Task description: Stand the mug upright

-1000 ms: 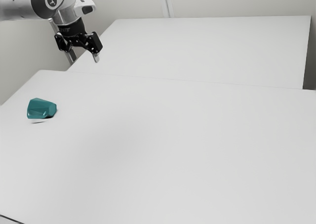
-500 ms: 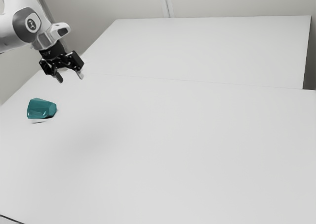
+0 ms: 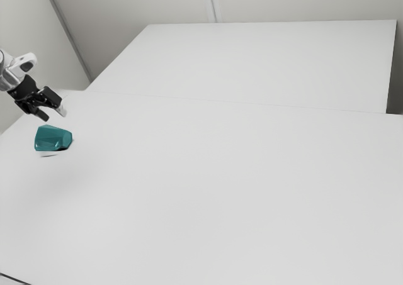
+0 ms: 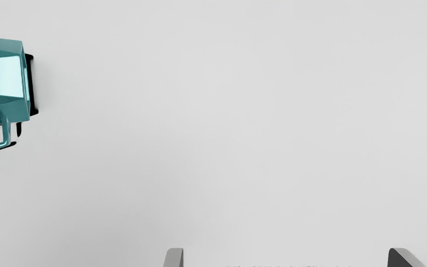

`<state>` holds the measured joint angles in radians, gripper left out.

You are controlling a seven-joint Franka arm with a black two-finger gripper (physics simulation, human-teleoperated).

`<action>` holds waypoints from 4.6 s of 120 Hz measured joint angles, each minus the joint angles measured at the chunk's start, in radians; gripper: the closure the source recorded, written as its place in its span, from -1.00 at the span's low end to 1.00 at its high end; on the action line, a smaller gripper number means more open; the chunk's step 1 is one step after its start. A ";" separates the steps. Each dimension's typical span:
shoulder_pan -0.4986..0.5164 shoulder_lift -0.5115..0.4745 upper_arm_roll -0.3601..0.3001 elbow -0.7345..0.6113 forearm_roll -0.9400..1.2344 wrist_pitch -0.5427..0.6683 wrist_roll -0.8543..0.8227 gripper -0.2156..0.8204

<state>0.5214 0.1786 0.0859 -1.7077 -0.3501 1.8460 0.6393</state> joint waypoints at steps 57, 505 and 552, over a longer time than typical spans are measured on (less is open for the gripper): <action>0.213 0.328 0.002 0.305 -0.180 -0.066 0.419 -0.58; 0.604 0.298 -0.599 0.093 -0.212 0.174 0.771 0.93; 0.606 0.060 -0.731 -0.203 -0.211 0.372 0.787 0.93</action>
<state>1.1273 0.2387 -0.6455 -1.9110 -0.5610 2.2181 1.4267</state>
